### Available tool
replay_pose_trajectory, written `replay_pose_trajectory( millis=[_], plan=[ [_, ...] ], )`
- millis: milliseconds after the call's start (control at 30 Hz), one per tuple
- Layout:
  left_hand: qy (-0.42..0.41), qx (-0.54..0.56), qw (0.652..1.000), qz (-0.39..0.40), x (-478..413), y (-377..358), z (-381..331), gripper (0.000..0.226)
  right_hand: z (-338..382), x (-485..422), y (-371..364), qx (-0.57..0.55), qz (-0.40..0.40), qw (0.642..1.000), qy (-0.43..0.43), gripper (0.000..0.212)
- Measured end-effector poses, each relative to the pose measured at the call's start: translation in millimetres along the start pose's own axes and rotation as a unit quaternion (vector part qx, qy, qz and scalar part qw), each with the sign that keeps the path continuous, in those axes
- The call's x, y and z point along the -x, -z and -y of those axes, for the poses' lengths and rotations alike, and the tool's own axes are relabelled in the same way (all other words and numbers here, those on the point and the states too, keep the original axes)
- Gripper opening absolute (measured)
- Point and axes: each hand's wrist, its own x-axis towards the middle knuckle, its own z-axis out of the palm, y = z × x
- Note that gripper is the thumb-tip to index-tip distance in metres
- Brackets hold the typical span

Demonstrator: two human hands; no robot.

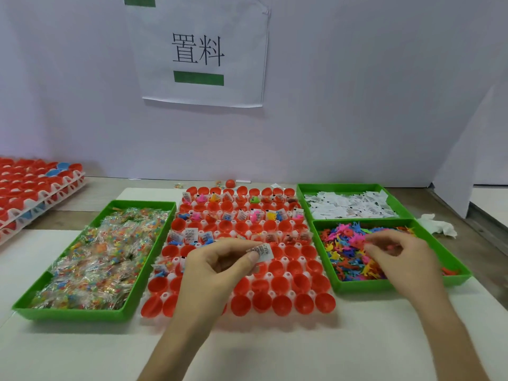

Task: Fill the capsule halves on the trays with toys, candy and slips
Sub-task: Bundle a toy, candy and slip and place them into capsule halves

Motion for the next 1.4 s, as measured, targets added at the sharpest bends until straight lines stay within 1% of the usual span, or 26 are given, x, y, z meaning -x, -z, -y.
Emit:
replay_pose_trajectory(
  millis=[67,100,167,300,433,533,633,667,733,767,800,900,1033,1167,1233,1300,1367,1400],
  plan=[
    [0.003,-0.009,1.0,0.001,0,-1,1,0.033,-8,-2,6,0.088,0.053,0.994,-0.048,0.015],
    [0.004,-0.015,1.0,0.001,0,-1,1,0.031,-10,-2,7,0.1,0.071,0.991,-0.058,0.017],
    [0.006,-0.018,1.0,0.002,0,-1,2,0.028,-9,-2,6,0.087,0.079,0.992,-0.056,0.017],
    [0.006,-0.022,1.0,-0.002,0,-1,3,0.03,-10,-3,2,0.065,0.068,0.994,-0.055,0.018],
    [0.008,-0.02,1.0,0.003,1,-2,4,0.026,-10,-3,0,0.05,0.058,0.996,-0.052,0.02],
    [0.008,-0.019,1.0,0.004,1,-2,5,0.025,-7,-1,3,0.043,0.089,0.994,-0.038,0.019],
    [0.007,-0.017,1.0,0.005,1,-2,4,0.025,0,3,1,0.071,0.116,0.99,-0.043,0.029],
    [0.008,-0.02,1.0,0.005,1,-2,4,0.025,2,3,-1,0.091,0.109,0.989,-0.041,0.028],
    [0.01,-0.024,1.0,0.004,1,-3,5,0.025,5,3,-6,0.104,0.08,0.991,-0.032,0.021],
    [0.011,-0.024,1.0,0.005,1,-3,4,0.025,5,3,-8,0.094,0.066,0.993,-0.031,0.016],
    [0.013,-0.022,1.0,0.005,2,-4,4,0.025,3,3,-9,0.08,0.056,0.995,-0.031,0.017],
    [0.02,-0.02,1.0,0.005,2,-4,4,0.023,-6,0,-11,0.035,0.023,0.999,-0.031,0.028],
    [0.024,-0.017,1.0,0.002,1,-4,4,0.024,-9,-2,-12,-0.018,-0.021,1.0,-0.005,0.03],
    [0.022,-0.021,1.0,0.0,1,-4,3,0.026,-9,-4,-8,-0.059,-0.033,0.998,0.016,0.02],
    [0.021,-0.026,0.999,0.0,1,-4,3,0.027,-9,-4,-4,-0.033,-0.005,0.999,0.018,0.014],
    [0.022,-0.025,0.999,0.001,2,-4,3,0.027,-8,-2,1,0.007,0.076,0.997,0.026,0.011],
    [0.022,-0.025,0.999,0.002,2,-4,3,0.028,-7,1,2,0.058,0.157,0.985,0.037,0.019],
    [0.021,-0.027,0.999,0.002,2,-4,3,0.028,-7,1,1,0.079,0.171,0.981,0.04,0.024]
  ],
)
